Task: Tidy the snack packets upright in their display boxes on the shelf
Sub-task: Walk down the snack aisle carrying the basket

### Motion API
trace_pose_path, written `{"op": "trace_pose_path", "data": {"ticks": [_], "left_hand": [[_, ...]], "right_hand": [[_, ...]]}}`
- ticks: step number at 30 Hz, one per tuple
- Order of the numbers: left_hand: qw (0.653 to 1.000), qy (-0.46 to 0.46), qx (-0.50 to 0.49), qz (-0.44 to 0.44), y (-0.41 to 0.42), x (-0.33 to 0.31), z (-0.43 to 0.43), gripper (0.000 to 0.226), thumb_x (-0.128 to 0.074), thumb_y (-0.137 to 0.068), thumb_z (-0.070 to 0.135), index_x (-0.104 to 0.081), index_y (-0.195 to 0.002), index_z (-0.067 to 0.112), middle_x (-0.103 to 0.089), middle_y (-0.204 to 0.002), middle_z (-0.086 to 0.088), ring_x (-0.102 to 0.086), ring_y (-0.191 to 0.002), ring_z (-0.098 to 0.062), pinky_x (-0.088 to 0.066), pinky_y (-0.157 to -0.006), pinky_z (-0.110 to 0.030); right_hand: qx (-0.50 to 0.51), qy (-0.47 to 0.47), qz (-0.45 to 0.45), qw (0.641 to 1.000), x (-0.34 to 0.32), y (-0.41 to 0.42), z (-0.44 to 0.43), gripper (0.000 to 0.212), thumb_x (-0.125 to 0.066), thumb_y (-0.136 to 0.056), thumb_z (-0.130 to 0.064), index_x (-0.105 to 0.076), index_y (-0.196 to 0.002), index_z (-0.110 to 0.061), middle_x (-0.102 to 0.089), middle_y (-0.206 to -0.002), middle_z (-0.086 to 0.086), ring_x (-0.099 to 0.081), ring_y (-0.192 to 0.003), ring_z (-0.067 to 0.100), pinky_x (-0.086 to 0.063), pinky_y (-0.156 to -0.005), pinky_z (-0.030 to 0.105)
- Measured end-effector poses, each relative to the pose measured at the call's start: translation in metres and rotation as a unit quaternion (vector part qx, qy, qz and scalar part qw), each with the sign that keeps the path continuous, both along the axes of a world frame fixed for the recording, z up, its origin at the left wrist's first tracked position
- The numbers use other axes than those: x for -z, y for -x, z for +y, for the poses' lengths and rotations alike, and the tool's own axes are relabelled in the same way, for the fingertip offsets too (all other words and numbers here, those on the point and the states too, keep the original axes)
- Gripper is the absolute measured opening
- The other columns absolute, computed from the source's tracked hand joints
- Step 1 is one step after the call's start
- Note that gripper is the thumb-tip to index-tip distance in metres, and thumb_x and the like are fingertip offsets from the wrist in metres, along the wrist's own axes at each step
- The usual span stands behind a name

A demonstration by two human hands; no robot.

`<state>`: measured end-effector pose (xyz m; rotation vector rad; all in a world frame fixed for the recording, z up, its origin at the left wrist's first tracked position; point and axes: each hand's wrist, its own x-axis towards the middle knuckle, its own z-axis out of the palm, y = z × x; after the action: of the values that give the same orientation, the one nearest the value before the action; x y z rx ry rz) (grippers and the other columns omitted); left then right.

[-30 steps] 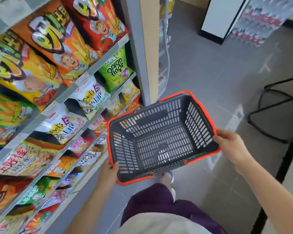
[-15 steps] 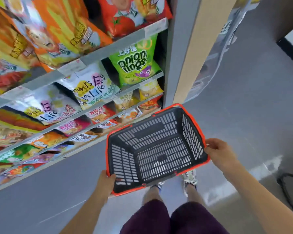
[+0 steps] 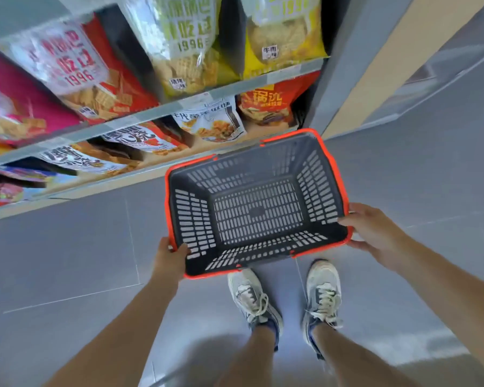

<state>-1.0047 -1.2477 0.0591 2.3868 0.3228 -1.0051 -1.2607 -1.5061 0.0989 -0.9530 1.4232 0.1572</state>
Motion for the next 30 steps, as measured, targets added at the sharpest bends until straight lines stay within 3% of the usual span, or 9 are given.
{"op": "trace_pose_path", "data": {"ticks": [3, 8, 11, 15, 18, 22, 25, 28, 30], "left_hand": [[1.000, 0.007, -0.008, -0.008, -0.008, 0.048, -0.002, 0.016, -0.054, -0.094, 0.012, -0.049, -0.107, 0.019, -0.064, -0.107, -0.017, -0.064, -0.098, -0.040, -0.054, -0.082, -0.060], [1.000, 0.009, -0.003, -0.029, -0.010, 0.104, -0.008, 0.014, -0.053, -0.094, 0.013, -0.051, -0.106, 0.018, -0.064, -0.101, -0.012, -0.063, -0.088, -0.035, -0.056, -0.072, -0.046], [1.000, 0.019, -0.009, -0.019, -0.009, 0.124, -0.011, 0.013, -0.053, -0.095, 0.013, -0.051, -0.107, 0.019, -0.064, -0.101, -0.009, -0.061, -0.083, -0.029, -0.050, -0.067, -0.035], [0.999, 0.021, -0.030, -0.022, -0.013, 0.138, -0.017, 0.012, -0.054, -0.094, 0.013, -0.051, -0.104, 0.019, -0.064, -0.101, -0.009, -0.061, -0.082, -0.027, -0.054, -0.072, -0.038], [0.999, 0.031, -0.044, -0.006, -0.021, 0.140, -0.024, 0.025, -0.061, -0.092, 0.014, -0.048, -0.113, 0.016, -0.061, -0.106, -0.008, -0.060, -0.088, -0.026, -0.053, -0.079, -0.041], [0.992, 0.067, -0.094, 0.045, -0.030, 0.142, -0.032, 0.048, -0.064, -0.084, -0.004, -0.039, -0.120, 0.013, -0.059, -0.118, -0.013, -0.060, -0.108, -0.034, -0.050, -0.095, -0.053], [0.995, 0.033, -0.074, 0.052, -0.036, 0.134, -0.038, 0.057, -0.058, -0.083, -0.008, -0.035, -0.132, 0.010, -0.056, -0.121, -0.013, -0.056, -0.109, -0.033, -0.049, -0.090, -0.044], [0.999, -0.022, -0.031, -0.003, -0.035, 0.107, -0.037, 0.070, -0.054, -0.086, -0.002, -0.024, -0.147, 0.014, -0.048, -0.135, -0.013, -0.051, -0.114, -0.032, -0.044, -0.083, -0.035], [0.999, -0.018, 0.003, -0.034, -0.026, 0.074, -0.029, 0.068, -0.051, -0.088, 0.000, -0.028, -0.148, 0.021, -0.046, -0.142, -0.009, -0.052, -0.117, -0.030, -0.048, -0.077, -0.034]], "right_hand": [[0.007, 0.013, -0.004, 1.000, 0.051, -0.011, -0.003, 0.031, -0.051, -0.091, 0.000, -0.067, -0.107, -0.019, -0.070, -0.100, 0.001, -0.063, -0.082, 0.010, -0.047, -0.067, 0.027], [0.035, 0.034, 0.013, 0.999, 0.111, -0.023, 0.001, 0.032, -0.048, -0.087, 0.007, -0.068, -0.094, -0.018, -0.069, -0.088, -0.004, -0.066, -0.069, 0.003, -0.047, -0.064, 0.023], [0.062, 0.059, 0.011, 0.996, 0.128, -0.022, 0.007, 0.037, -0.047, -0.083, 0.013, -0.067, -0.108, -0.007, -0.070, -0.102, 0.008, -0.063, -0.091, 0.020, -0.049, -0.086, 0.034], [0.043, 0.071, 0.019, 0.996, 0.136, -0.023, 0.008, 0.045, -0.051, -0.083, 0.009, -0.060, -0.124, -0.008, -0.067, -0.121, 0.009, -0.060, -0.113, 0.026, -0.042, -0.107, 0.045], [0.007, 0.065, -0.004, 0.998, 0.132, -0.031, 0.007, 0.045, -0.053, -0.090, 0.001, -0.055, -0.130, -0.020, -0.064, -0.125, -0.001, -0.056, -0.112, 0.018, -0.036, -0.097, 0.035], [-0.078, 0.025, -0.013, 0.997, 0.125, -0.042, 0.002, 0.048, -0.051, -0.098, -0.011, -0.043, -0.140, -0.033, -0.058, -0.130, -0.009, -0.052, -0.117, 0.016, -0.039, -0.097, 0.039], [-0.136, 0.020, 0.024, 0.990, 0.119, -0.046, -0.003, 0.049, -0.052, -0.099, -0.013, -0.038, -0.143, -0.029, -0.053, -0.138, -0.001, -0.051, -0.123, 0.025, -0.041, -0.103, 0.048], [-0.131, 0.091, 0.076, 0.984, 0.106, -0.048, -0.007, 0.062, -0.056, -0.095, -0.008, -0.029, -0.151, -0.015, -0.040, -0.152, 0.009, -0.046, -0.132, 0.029, -0.039, -0.109, 0.049], [-0.100, 0.122, 0.082, 0.984, 0.081, -0.046, -0.005, 0.057, -0.055, -0.093, -0.006, -0.038, -0.147, -0.014, -0.051, -0.142, 0.012, -0.054, -0.123, 0.030, -0.046, -0.102, 0.047]]}}
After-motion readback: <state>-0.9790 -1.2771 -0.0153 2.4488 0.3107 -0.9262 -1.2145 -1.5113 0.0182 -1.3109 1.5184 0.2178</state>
